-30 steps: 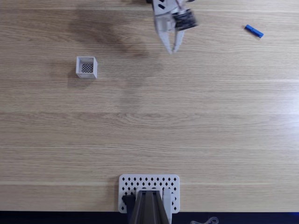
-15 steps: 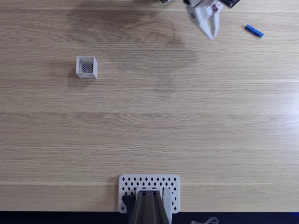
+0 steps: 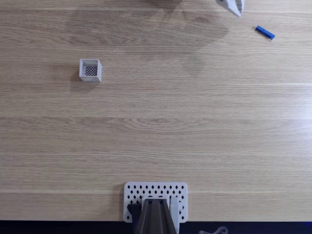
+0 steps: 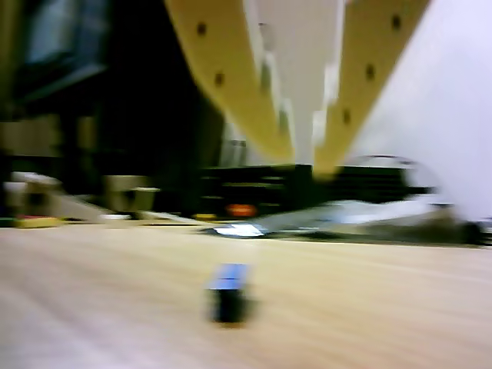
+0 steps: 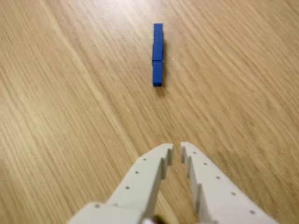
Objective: Grasp a peg and put it in the crate.
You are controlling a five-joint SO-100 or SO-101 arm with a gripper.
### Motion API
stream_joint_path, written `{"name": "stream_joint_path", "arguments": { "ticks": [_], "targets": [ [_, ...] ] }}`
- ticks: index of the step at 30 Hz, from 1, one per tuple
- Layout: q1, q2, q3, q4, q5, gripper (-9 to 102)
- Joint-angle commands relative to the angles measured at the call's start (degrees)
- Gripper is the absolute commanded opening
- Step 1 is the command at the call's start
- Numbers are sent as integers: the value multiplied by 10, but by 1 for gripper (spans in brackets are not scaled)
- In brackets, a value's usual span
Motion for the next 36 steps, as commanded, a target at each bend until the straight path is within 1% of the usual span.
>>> {"name": "stream_joint_path", "arguments": {
  "ticks": [1, 5, 10, 14, 22, 29, 36],
  "targets": [
    [-1, -13, -28, -37, 4, -1],
    [25, -80, -54, -103, 4, 0],
    [33, -160, -86, -198, 5, 0],
    [25, -178, -107, -238, 7, 0],
    [22, -208, -156, -241, 66, 11],
    [-9, -285, -188, -246, 73, 13],
    [-6, -330, -218, -246, 73, 13]
  ]
}}
